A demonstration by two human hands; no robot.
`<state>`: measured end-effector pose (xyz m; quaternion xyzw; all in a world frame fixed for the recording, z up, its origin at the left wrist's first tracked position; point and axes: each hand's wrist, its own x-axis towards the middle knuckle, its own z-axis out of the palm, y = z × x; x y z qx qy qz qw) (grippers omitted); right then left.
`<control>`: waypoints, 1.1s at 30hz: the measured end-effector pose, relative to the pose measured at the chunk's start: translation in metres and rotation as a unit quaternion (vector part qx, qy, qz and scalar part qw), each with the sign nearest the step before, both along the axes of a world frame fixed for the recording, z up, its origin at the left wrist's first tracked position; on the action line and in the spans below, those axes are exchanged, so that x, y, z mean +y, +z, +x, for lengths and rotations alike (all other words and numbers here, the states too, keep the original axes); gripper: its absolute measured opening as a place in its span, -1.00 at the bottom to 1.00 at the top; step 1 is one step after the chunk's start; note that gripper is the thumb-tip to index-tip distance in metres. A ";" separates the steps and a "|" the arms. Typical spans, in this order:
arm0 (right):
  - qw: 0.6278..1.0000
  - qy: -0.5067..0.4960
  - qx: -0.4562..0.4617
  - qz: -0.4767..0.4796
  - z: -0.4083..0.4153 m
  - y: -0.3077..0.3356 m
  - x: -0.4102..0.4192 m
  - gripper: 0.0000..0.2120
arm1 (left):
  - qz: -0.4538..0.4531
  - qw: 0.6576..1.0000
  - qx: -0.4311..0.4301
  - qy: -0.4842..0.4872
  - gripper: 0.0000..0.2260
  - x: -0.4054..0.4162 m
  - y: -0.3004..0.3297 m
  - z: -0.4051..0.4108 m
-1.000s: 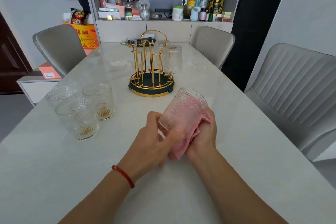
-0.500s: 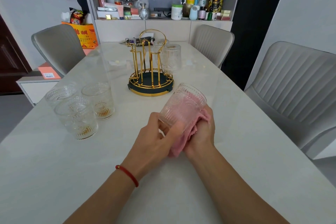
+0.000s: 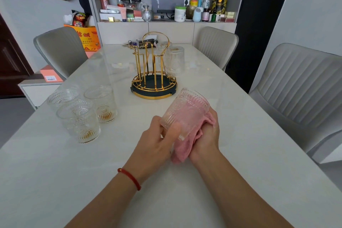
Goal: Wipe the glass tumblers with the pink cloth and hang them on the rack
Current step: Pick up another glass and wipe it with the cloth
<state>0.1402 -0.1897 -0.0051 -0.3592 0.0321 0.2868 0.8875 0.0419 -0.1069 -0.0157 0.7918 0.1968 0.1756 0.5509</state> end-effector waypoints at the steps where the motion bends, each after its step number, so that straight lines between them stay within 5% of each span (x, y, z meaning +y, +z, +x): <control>1: 1.000 0.005 0.009 -0.011 0.001 -0.003 0.001 -0.65 | -0.020 1.000 0.015 0.001 -0.45 0.000 0.000 0.002; 4: 0.999 0.001 0.034 0.004 0.008 -0.009 -0.002 -0.60 | -0.141 0.984 0.105 -0.030 -0.26 0.002 0.004 0.001; 8: 1.000 0.007 0.003 0.012 0.003 -0.002 -0.002 -0.54 | -0.109 0.982 0.152 -0.010 -0.24 0.002 0.000 0.002; 12: 0.999 0.017 -0.009 0.029 -0.002 0.003 -0.002 -0.67 | -0.039 0.997 0.058 -0.011 -0.36 -0.001 -0.004 0.003; 17: 0.998 0.054 -0.042 0.014 0.000 0.007 -0.005 -0.78 | -0.249 0.955 0.094 -0.132 -0.22 0.011 0.008 -0.002; 26: 0.989 -0.033 -0.147 -0.006 0.018 0.014 -0.018 -0.64 | -0.252 0.963 -0.075 -0.067 -0.46 0.035 -0.001 -0.004; 29: 0.958 -0.047 -0.253 -0.130 0.019 0.012 -0.018 -0.53 | -0.260 0.960 -0.081 -0.071 -0.52 0.037 -0.002 -0.006; 33: 0.879 0.027 -0.433 -0.198 0.005 0.011 -0.016 -0.66 | -0.248 0.965 -0.073 -0.042 -0.57 0.046 0.000 -0.006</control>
